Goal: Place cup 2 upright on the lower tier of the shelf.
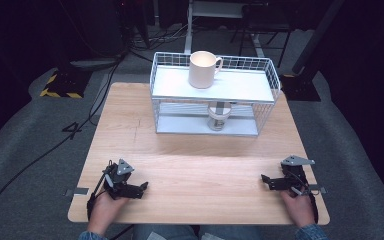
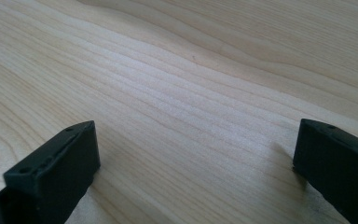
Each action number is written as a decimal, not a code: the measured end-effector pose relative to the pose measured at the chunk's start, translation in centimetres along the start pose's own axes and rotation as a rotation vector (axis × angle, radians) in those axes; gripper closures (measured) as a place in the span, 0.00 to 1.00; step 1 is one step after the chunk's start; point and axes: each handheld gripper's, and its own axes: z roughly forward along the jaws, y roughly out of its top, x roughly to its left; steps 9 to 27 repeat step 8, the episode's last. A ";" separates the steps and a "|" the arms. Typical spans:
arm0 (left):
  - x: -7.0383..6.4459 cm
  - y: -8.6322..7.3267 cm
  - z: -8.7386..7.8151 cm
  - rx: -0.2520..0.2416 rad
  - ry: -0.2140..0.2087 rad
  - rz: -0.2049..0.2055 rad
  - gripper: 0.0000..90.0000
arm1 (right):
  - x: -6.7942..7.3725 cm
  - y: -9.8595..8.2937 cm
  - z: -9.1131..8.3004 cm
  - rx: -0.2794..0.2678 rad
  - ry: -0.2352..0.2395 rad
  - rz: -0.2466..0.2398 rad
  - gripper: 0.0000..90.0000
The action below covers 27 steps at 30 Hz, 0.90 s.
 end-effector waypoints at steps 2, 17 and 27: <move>0.1 0.0 0.0 0.005 0.001 0.000 0.00 | 0.0 0.0 0.0 0.000 0.000 0.000 0.01; 0.5 0.1 0.0 0.003 0.011 -0.006 0.00 | 0.4 -0.1 -0.1 0.002 -0.030 0.030 0.01; 0.5 0.1 0.0 0.003 0.011 -0.006 0.00 | 0.4 -0.1 -0.1 0.002 -0.030 0.030 0.01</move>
